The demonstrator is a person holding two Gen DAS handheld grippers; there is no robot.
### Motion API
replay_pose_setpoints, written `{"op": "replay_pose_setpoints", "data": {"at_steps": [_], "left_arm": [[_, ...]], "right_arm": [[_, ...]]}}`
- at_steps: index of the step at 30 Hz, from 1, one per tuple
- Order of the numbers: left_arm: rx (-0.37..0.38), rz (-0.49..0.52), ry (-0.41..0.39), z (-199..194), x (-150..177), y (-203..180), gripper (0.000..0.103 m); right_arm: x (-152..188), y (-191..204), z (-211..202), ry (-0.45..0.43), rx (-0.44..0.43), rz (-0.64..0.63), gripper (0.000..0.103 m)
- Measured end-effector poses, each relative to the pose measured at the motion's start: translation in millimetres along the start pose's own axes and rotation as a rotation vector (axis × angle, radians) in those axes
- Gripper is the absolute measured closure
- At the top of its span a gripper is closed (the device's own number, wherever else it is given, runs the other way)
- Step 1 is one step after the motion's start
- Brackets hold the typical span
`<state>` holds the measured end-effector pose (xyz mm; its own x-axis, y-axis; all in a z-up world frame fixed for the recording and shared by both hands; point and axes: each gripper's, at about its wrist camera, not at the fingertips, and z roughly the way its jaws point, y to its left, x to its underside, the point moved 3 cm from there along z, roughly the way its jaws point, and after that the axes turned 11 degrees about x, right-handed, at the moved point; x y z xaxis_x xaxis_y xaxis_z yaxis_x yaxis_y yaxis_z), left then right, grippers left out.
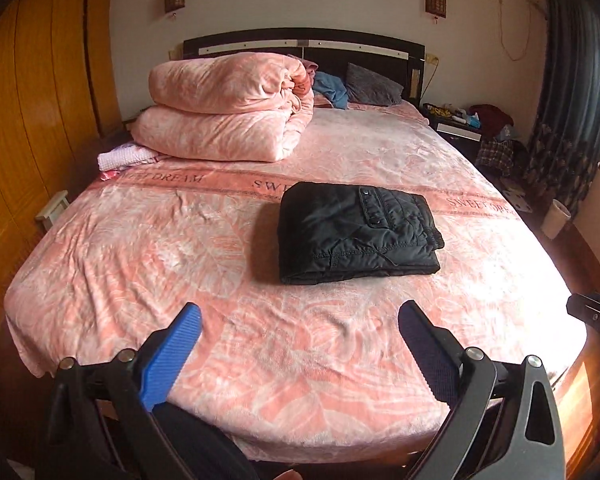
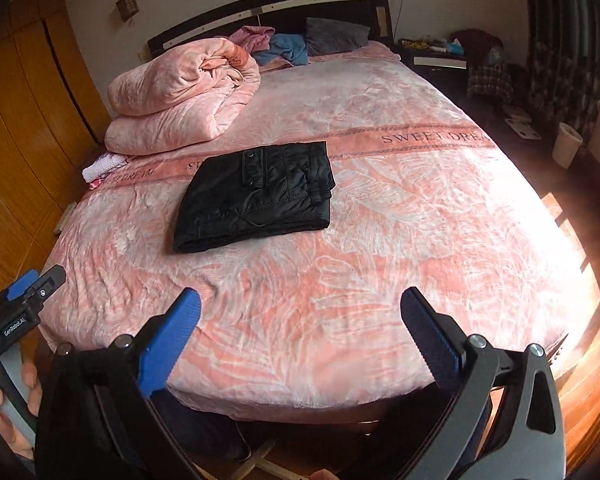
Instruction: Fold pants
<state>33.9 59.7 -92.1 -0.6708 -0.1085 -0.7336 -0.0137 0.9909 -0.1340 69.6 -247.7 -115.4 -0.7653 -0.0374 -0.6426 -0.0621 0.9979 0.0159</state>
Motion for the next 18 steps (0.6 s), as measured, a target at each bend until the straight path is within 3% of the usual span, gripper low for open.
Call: {"op": "replay_pose_setpoints", "data": {"at_steps": [5,11,18], "left_arm": [[0.018,0.004,0.000,-44.2,5.0,-18.3,0.004],[0.025,0.045,0.025,-64.7,12.8,-29.3,0.004],[0.060,-0.013,0.022,-77.9,20.9,-27.7,0.004]], "right_arm": [[1.2,10.3,-48.6,-0.070,0.046,-0.030,0.003],[5.6,22.7,-95.3,-0.192,0.096,-0.071,0.003],[15.6,25.1,-121.4,-0.217,0.096,-0.056,0.003]]}}
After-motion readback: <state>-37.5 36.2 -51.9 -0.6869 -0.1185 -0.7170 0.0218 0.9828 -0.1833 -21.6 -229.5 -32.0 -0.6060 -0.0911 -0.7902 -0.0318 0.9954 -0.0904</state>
